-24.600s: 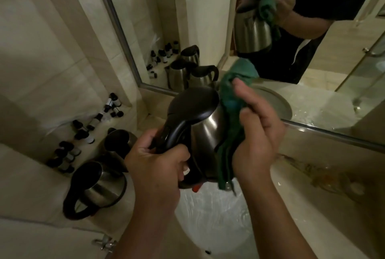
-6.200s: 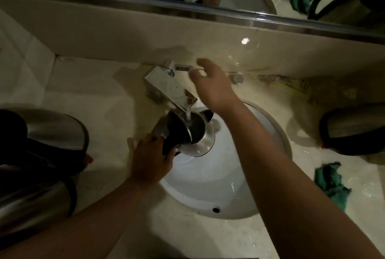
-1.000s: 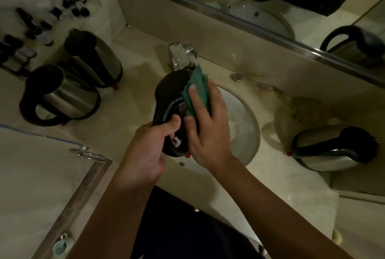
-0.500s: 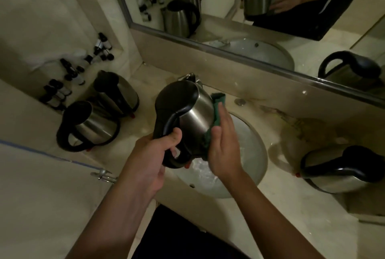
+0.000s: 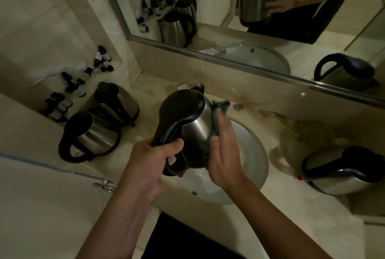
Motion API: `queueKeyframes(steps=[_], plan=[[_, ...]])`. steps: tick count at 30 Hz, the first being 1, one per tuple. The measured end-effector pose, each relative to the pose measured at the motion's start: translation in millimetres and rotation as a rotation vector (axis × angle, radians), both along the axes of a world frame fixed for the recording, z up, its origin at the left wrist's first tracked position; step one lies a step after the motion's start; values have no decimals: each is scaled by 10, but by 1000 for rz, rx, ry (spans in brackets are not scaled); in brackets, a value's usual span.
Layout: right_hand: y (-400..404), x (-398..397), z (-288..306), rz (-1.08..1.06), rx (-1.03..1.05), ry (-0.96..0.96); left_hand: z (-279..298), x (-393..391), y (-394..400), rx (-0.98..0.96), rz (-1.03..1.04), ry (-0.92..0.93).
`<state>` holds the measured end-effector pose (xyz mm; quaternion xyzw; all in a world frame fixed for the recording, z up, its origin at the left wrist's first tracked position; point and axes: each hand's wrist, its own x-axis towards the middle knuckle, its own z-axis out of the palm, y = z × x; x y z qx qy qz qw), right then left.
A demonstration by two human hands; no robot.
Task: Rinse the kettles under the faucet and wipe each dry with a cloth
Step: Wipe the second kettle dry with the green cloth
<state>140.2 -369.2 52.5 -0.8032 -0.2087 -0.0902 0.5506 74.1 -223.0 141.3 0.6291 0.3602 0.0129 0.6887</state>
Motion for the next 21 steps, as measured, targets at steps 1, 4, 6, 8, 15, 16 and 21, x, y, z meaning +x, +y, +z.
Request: queueKeyframes(steps=[1,4,6,8,15,16,21], plan=[[50,29,83,-46,115,144,3,0,17,6,1,-7],[262,-58,359,-131,36,182,62,47,25,-25,10,-26],[350,-207,357,-105,-216,-139,110,84,11,-80,25,-44],[322,-254,178,-56,-299,-365,113,96,26,-110,29,-63],[77,319,483,-25,127,412,192,-44,187,17,-13,-73],[45,484,560,34,127,492,223,-60,188,12,-5,-79],[-66,817,555,274,211,712,287,-111,195,-38,-18,-124]])
